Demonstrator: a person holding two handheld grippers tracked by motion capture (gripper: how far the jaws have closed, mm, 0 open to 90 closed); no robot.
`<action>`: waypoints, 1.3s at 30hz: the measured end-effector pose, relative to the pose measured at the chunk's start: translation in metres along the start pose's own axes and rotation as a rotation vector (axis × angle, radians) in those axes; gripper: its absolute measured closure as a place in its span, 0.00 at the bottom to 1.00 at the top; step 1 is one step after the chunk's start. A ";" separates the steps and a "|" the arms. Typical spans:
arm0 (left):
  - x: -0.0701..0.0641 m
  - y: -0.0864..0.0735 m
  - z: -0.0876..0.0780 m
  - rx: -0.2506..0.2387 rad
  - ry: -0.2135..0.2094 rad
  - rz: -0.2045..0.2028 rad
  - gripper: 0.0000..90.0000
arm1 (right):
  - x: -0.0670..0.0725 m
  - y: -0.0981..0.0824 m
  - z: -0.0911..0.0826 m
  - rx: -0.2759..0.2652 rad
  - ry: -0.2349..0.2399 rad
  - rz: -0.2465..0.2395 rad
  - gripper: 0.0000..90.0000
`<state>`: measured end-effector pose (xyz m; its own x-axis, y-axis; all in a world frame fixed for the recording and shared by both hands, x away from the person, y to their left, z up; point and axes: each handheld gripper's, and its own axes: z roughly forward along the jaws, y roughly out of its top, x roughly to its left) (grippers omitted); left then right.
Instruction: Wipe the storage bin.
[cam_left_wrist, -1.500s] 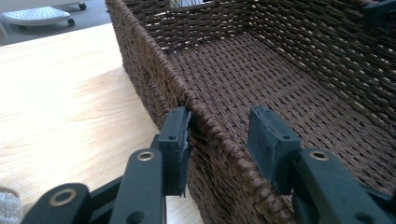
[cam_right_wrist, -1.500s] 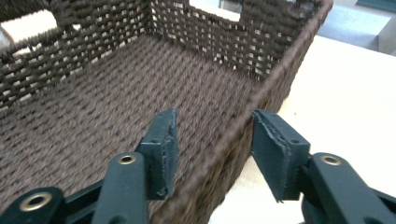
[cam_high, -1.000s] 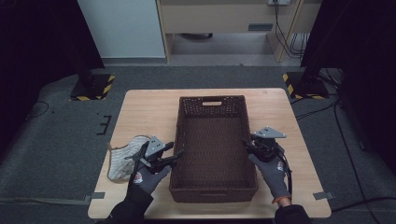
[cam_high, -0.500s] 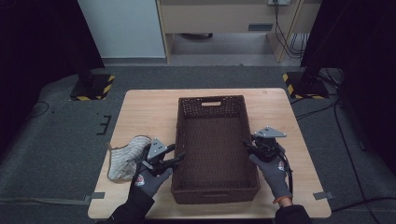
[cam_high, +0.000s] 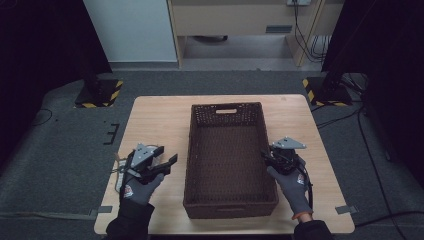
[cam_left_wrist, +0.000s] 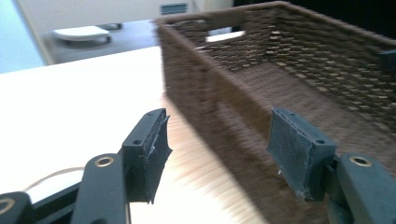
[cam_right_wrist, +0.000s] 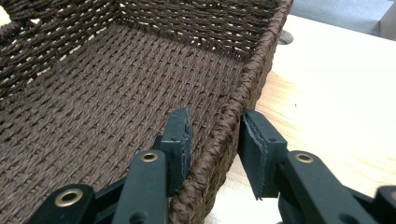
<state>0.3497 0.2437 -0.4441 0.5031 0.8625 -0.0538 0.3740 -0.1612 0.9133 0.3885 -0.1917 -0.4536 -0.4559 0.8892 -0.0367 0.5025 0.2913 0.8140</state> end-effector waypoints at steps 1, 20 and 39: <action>0.006 -0.001 -0.003 0.003 0.015 -0.002 0.42 | 0.000 0.000 -0.001 0.002 -0.003 -0.002 0.71; 0.061 -0.047 0.001 0.205 0.191 -0.054 0.34 | -0.001 -0.004 -0.006 0.005 -0.001 0.009 0.70; 0.075 -0.068 0.021 0.311 0.178 -0.121 0.56 | -0.004 -0.005 -0.006 -0.003 0.010 0.028 0.63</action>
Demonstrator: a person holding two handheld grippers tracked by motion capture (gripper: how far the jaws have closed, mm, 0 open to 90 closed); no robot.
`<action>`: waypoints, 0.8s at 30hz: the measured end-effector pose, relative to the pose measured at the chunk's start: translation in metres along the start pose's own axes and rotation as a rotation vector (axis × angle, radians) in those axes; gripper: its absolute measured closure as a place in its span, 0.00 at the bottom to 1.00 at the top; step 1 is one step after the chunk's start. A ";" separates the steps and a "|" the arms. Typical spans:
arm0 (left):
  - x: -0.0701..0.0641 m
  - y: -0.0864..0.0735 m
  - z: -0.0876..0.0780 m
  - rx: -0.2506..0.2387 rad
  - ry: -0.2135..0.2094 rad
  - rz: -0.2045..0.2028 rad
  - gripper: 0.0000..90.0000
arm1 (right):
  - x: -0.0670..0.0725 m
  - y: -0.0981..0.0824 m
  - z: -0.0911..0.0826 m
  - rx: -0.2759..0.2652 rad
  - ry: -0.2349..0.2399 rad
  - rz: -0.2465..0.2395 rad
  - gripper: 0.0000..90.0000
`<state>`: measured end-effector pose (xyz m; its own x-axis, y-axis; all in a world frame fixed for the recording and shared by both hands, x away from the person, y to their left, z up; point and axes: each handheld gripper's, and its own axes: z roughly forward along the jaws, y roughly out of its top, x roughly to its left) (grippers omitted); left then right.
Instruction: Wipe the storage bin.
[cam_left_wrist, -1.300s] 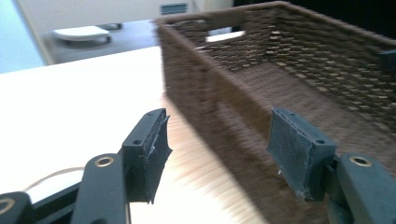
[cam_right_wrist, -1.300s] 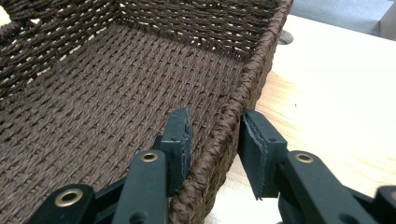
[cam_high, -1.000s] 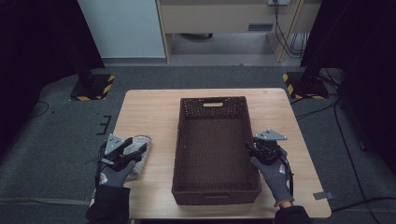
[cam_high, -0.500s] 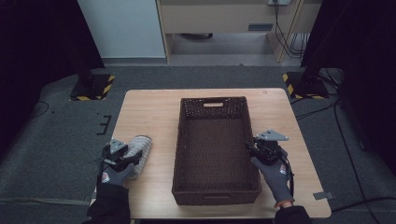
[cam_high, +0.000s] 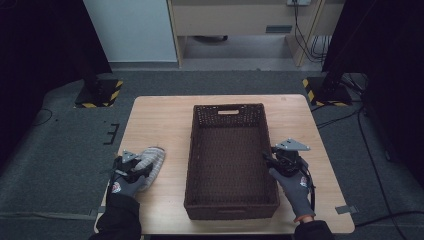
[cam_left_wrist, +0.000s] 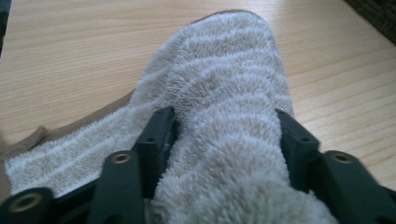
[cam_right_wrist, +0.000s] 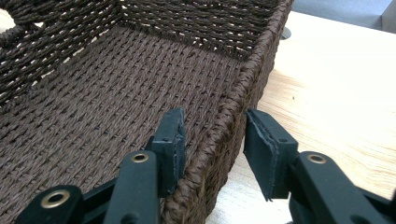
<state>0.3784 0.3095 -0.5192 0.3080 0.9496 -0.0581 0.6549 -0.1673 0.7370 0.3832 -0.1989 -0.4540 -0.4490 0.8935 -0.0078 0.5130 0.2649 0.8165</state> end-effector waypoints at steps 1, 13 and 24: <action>0.001 0.001 -0.001 -0.002 0.000 -0.012 0.59 | 0.000 0.000 0.000 0.001 -0.001 0.003 0.63; -0.010 0.026 -0.037 -0.213 -0.058 -0.029 0.68 | -0.002 0.004 -0.001 -0.012 0.009 0.004 0.64; -0.030 0.054 -0.035 -0.286 -0.137 -0.016 0.68 | -0.001 0.004 0.004 0.011 0.018 -0.002 0.70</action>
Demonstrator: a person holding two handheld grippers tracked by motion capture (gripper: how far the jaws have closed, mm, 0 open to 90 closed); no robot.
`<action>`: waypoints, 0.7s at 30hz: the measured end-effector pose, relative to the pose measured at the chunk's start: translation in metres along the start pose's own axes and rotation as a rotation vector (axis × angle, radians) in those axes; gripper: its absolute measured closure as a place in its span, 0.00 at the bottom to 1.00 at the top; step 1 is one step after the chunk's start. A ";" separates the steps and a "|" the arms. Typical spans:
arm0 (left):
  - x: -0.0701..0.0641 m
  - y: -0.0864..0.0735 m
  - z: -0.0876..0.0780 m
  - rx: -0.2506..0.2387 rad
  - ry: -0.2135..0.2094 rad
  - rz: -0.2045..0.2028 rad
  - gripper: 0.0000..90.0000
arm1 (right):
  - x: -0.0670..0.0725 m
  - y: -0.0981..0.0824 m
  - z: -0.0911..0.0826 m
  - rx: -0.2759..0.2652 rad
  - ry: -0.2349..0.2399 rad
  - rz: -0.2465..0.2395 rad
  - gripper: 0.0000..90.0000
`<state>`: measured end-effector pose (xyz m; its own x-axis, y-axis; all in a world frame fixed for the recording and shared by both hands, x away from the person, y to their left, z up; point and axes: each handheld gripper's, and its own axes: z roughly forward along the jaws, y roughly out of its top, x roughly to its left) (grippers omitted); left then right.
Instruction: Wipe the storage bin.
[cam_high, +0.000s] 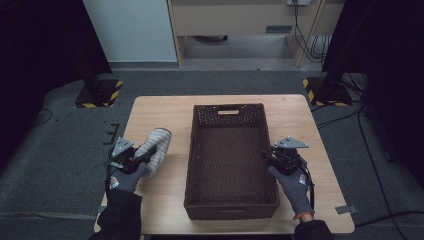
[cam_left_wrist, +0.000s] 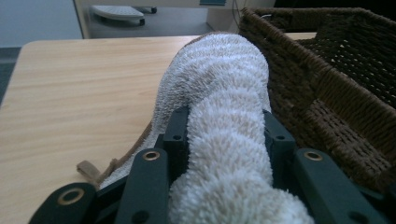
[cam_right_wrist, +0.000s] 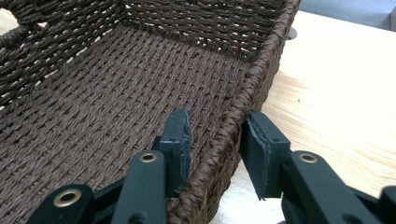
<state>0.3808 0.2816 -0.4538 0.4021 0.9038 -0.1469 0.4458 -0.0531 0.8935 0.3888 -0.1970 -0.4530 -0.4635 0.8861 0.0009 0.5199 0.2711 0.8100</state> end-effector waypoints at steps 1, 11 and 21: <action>-0.001 0.003 0.003 -0.003 -0.001 0.008 0.67 | 0.000 0.000 0.000 0.000 0.001 -0.002 0.70; -0.003 0.034 0.036 -0.052 -0.018 0.004 0.67 | -0.002 0.000 0.002 -0.025 0.030 -0.011 0.72; -0.010 0.046 0.070 -0.086 -0.015 0.002 0.67 | 0.005 -0.001 0.001 -0.028 0.042 -0.025 0.72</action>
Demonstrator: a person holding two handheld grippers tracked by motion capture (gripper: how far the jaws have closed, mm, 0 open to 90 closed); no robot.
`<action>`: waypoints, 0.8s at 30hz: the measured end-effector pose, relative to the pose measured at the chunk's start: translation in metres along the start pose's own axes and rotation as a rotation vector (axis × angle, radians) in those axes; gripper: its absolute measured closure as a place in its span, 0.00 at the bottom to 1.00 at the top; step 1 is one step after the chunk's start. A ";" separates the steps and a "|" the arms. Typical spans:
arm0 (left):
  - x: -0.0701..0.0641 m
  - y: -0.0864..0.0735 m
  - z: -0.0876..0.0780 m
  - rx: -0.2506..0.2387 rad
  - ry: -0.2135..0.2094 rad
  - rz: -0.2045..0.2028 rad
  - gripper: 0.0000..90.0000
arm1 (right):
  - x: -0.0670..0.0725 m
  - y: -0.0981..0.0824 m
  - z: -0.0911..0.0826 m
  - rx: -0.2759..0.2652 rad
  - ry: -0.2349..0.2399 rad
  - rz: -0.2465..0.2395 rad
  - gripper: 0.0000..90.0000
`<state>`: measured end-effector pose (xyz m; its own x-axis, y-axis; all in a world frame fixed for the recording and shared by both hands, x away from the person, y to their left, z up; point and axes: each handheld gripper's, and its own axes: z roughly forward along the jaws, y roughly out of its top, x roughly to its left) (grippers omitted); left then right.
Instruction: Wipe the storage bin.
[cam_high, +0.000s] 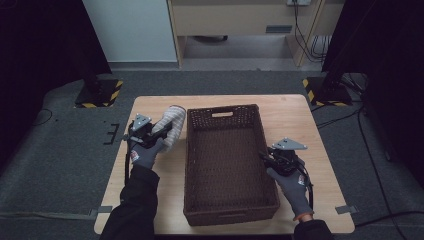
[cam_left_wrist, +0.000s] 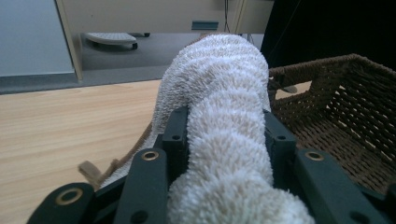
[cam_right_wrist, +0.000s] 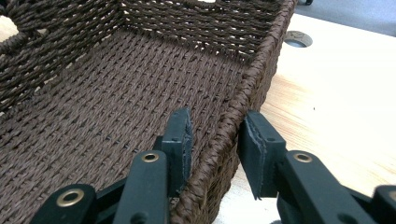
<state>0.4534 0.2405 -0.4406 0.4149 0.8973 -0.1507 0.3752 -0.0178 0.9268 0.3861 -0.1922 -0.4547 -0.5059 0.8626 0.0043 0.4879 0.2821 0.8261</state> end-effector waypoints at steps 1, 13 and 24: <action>-0.001 0.001 0.003 -0.003 -0.003 -0.004 0.67 | 0.000 0.000 0.000 -0.001 0.003 0.007 0.72; -0.008 -0.005 0.052 0.027 0.031 -0.008 0.67 | 0.000 -0.001 0.000 -0.003 0.002 0.004 0.72; -0.005 -0.057 0.085 0.217 0.032 0.008 0.68 | 0.000 0.000 0.000 -0.002 0.004 0.004 0.71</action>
<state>0.5004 0.1993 -0.5223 0.3933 0.9103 -0.1292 0.5432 -0.1167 0.8314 0.3860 -0.1924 -0.4551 -0.5065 0.8622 0.0099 0.4887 0.2776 0.8271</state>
